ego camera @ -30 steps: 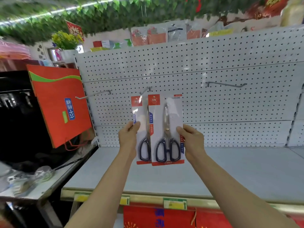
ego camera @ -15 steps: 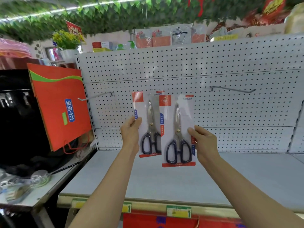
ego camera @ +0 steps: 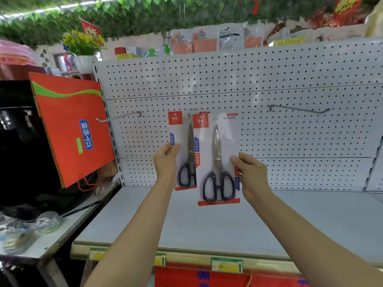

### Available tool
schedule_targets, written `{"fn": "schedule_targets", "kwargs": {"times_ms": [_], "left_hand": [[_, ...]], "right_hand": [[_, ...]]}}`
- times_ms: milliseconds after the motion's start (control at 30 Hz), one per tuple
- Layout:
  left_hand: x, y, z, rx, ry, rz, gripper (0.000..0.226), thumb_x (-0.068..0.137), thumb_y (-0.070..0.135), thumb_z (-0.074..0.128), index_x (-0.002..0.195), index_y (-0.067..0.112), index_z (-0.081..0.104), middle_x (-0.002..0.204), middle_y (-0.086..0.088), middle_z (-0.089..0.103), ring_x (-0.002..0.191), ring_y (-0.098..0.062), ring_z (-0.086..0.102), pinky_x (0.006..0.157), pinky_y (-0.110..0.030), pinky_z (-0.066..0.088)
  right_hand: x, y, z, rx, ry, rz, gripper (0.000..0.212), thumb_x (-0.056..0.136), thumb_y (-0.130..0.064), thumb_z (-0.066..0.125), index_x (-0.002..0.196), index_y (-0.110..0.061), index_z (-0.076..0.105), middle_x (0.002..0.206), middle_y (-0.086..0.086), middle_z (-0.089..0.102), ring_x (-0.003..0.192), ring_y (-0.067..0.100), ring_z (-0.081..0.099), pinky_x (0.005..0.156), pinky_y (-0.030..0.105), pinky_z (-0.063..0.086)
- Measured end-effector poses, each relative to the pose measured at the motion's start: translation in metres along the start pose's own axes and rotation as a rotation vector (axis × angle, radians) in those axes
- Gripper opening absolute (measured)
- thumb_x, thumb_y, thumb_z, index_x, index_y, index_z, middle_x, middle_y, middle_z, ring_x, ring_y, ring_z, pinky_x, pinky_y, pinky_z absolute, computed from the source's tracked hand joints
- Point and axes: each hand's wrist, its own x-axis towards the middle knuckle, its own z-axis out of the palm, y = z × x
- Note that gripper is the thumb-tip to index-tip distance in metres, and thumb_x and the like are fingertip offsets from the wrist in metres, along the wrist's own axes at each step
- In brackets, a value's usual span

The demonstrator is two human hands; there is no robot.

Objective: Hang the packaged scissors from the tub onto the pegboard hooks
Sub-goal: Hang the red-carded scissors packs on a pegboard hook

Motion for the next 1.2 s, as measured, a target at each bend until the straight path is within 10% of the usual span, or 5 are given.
{"fn": "schedule_targets", "kwargs": {"times_ms": [133, 400, 667, 1200], "left_hand": [[-0.006, -0.002, 0.003, -0.013, 0.022, 0.017, 0.016, 0.092, 0.008, 0.064, 0.078, 0.014, 0.064, 0.064, 0.019, 0.060, 0.058, 0.008, 0.051, 0.061, -0.007, 0.044], [-0.013, 0.007, -0.001, -0.021, 0.075, 0.060, 0.013, 0.091, 0.011, 0.064, 0.084, 0.017, 0.073, 0.080, 0.002, 0.069, 0.074, -0.011, 0.059, 0.076, -0.030, 0.053], [-0.023, 0.016, 0.002, -0.002, 0.092, 0.080, 0.013, 0.091, 0.009, 0.064, 0.084, 0.017, 0.071, 0.080, 0.004, 0.069, 0.071, -0.006, 0.059, 0.071, -0.017, 0.050], [-0.017, 0.006, -0.006, 0.124, 0.132, 0.026, 0.023, 0.090, 0.010, 0.064, 0.070, 0.004, 0.055, 0.062, 0.004, 0.046, 0.060, -0.010, 0.036, 0.060, -0.023, 0.033]], "right_hand": [[0.001, 0.000, -0.001, 0.005, 0.013, 0.005, 0.008, 0.086, -0.002, 0.067, 0.092, -0.004, 0.072, 0.076, 0.000, 0.072, 0.063, 0.010, 0.066, 0.060, 0.022, 0.055], [0.000, -0.004, -0.003, -0.025, -0.002, -0.020, 0.012, 0.088, -0.003, 0.065, 0.092, -0.009, 0.074, 0.084, 0.002, 0.075, 0.070, 0.013, 0.069, 0.065, 0.026, 0.059], [-0.006, -0.007, -0.001, 0.014, -0.031, -0.014, 0.008, 0.087, -0.001, 0.064, 0.083, -0.005, 0.069, 0.065, -0.004, 0.068, 0.058, 0.009, 0.063, 0.056, 0.020, 0.054], [-0.012, -0.007, 0.000, -0.014, 0.005, 0.051, 0.017, 0.087, -0.004, 0.067, 0.103, -0.002, 0.071, 0.092, 0.009, 0.073, 0.069, 0.015, 0.069, 0.058, 0.024, 0.056]]}}
